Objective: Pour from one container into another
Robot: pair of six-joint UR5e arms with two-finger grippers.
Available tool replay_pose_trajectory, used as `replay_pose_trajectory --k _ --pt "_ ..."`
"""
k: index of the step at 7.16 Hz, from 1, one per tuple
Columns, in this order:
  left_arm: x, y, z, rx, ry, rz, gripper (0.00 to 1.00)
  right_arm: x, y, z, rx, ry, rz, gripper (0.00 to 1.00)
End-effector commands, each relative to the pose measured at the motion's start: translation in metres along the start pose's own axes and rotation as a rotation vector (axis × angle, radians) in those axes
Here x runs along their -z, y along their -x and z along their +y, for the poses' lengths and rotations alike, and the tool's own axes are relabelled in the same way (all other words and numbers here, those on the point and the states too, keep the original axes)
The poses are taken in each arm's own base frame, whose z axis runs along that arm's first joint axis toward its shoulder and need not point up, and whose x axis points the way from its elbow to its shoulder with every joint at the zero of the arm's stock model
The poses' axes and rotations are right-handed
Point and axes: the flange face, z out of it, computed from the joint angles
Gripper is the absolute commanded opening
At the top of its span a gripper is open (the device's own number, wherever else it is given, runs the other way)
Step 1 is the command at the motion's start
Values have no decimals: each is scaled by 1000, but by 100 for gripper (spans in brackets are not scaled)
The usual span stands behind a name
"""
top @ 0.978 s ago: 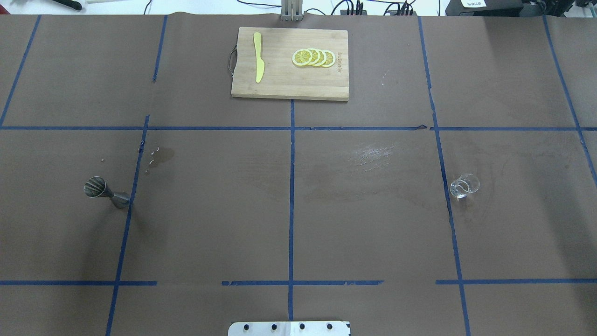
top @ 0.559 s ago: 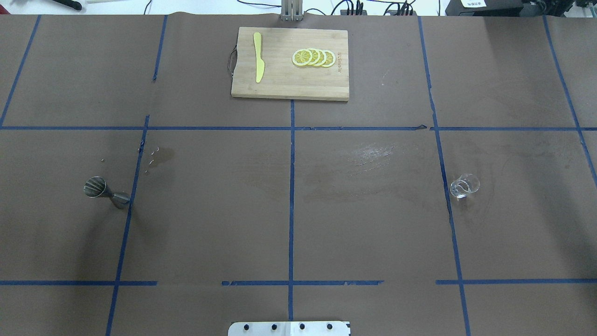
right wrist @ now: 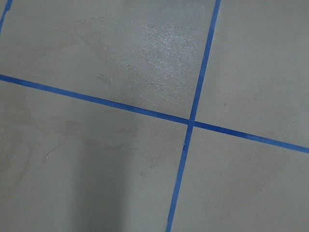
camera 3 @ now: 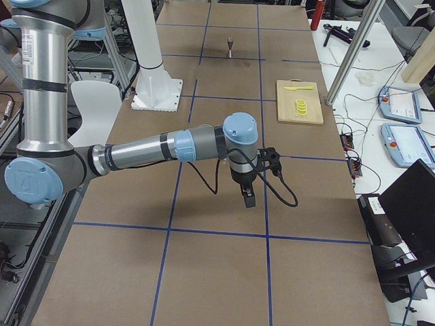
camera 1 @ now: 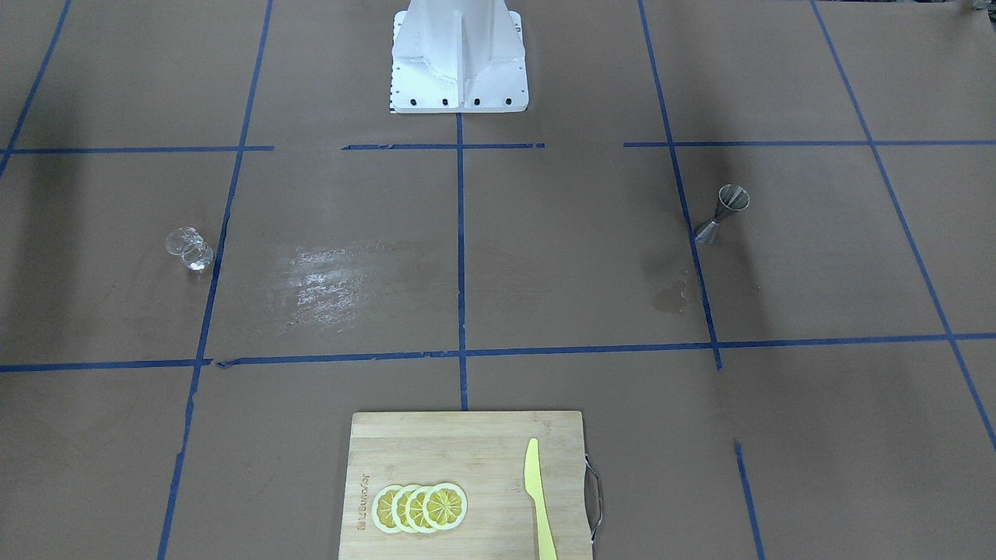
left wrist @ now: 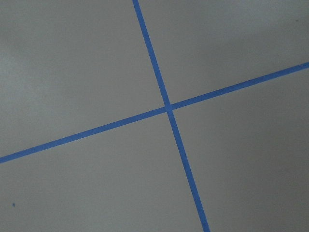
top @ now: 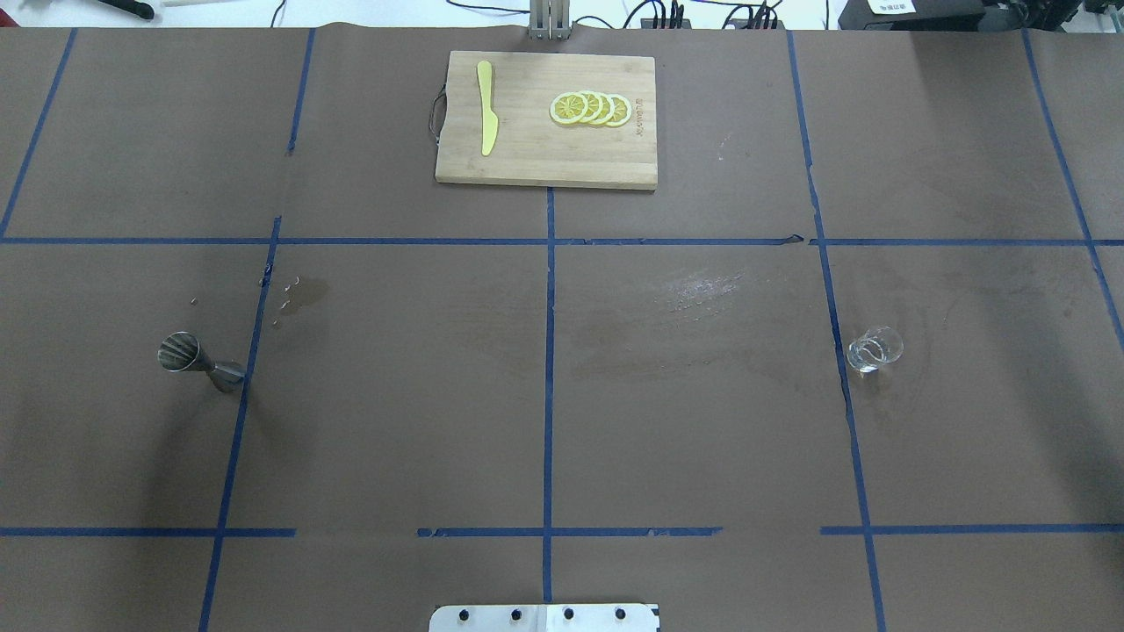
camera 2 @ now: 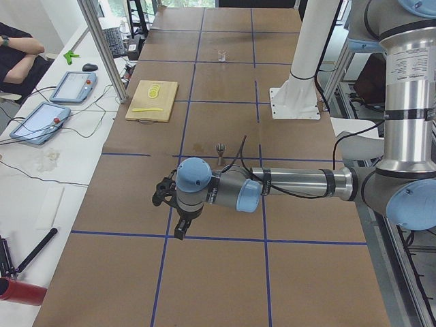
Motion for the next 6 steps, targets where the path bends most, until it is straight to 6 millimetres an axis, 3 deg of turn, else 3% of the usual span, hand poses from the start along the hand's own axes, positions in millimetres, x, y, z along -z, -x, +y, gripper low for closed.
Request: replay_pose_trajectory --k 1,4,6 --pt "13 -12 -15 -152 -142 -26 100 -1 0 1 4 -6 -4 100" --pt "30 -28 -27 -195 -284 -20 100 0 1 1 5 -8 -6 100" --pt "48 -51 -30 -271 -394 2 100 3 3 0 7 -15 -7 100"
